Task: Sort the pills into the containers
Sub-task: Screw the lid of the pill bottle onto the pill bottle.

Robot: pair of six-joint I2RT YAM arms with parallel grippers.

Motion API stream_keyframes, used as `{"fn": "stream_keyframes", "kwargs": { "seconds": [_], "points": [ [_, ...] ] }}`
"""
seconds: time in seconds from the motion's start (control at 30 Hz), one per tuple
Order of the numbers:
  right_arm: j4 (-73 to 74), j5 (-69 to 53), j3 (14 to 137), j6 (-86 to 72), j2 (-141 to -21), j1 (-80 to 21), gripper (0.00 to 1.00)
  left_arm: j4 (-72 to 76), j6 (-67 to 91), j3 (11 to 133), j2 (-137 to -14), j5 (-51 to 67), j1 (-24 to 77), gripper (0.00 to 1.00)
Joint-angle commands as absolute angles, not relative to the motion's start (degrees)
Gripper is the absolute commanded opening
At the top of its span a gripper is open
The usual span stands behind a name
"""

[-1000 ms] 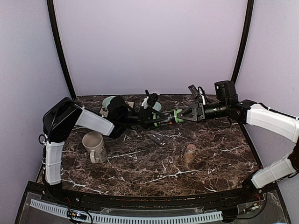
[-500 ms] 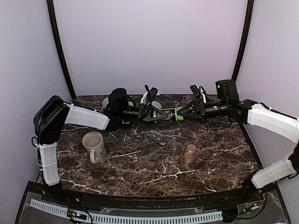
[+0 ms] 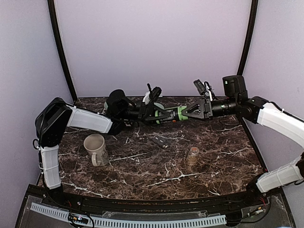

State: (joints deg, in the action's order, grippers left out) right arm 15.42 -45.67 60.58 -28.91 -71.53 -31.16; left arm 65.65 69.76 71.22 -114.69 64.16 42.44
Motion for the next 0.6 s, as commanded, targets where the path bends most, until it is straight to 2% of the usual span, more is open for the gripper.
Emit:
{"fn": "stream_keyframes", "kwargs": {
  "seconds": [0.0, 0.33, 0.57],
  "points": [
    [19.39, -46.80, 63.07, -20.92, -71.98, -32.47, 0.18, 74.77, 76.73, 74.90, -112.88, 68.60, 44.65, 0.00],
    [28.62, -43.95, 68.30, -10.46, -71.88, -32.56, 0.20, 69.39, 76.09, 75.57, -110.98, 71.01, 44.99, 0.00],
    [28.65, -43.45, 67.73, -8.52, -70.14, -32.97, 0.21, 65.64, 74.97, 77.48, -110.86, 71.61, 45.73, 0.00]
  ]
}}
